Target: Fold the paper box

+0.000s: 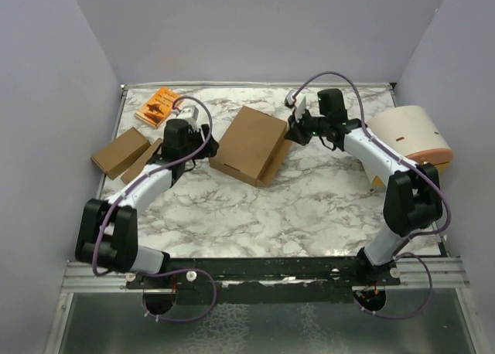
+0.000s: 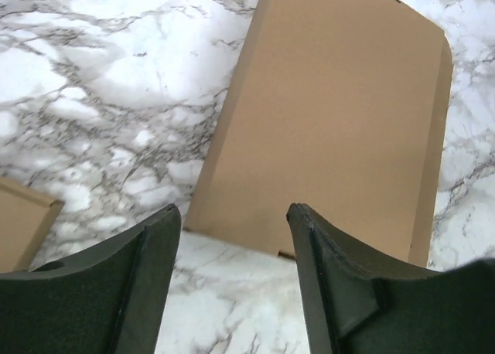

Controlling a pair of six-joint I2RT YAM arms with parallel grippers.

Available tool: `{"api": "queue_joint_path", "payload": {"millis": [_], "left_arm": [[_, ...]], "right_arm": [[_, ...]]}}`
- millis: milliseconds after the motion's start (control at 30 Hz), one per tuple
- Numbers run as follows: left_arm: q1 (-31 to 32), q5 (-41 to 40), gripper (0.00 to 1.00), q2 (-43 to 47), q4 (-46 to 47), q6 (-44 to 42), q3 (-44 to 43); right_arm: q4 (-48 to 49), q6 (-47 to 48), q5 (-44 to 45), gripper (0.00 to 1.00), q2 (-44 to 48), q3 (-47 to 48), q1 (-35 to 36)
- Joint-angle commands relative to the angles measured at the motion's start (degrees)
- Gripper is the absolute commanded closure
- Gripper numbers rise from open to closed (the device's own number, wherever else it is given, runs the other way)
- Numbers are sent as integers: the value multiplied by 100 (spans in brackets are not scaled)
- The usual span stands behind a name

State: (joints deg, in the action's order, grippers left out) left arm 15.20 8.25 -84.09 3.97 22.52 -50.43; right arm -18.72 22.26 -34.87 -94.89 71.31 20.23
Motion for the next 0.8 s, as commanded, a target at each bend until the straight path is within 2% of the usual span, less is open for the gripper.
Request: {"api": "queue_joint_path", "payload": {"millis": [0,67,100,133,300,567,633,767], "left_arm": [[-37,-18,52,780,269,505,995],[-39,194,77,958,322,703,1348],[-35,322,87,1021,406,810,1516],[-30,428,92,1068,490,911,1662],[-8,572,92,796,730,1022,1791],[-8,553,89,-422,870,853,1016],[-9,467,89,-624,831,777,807],[-16,344,88,-957,625,572,331]], "right_arm": [[493,-65,946,99,-872,1077,-118],[276,-11,1188,99,-1384,1686,-148],[225,29,1293,99,-1615,1945,-158],[201,53,1432,99,-1827,2154,-164],[-143,65,1715,99,-2792,3308,-301],[-709,373,1683,99,-3905,4562,-370],[-860,521,1333,99,-4010,4613,-379],[-746,809,656,99,-3700,3844,-388]]}}
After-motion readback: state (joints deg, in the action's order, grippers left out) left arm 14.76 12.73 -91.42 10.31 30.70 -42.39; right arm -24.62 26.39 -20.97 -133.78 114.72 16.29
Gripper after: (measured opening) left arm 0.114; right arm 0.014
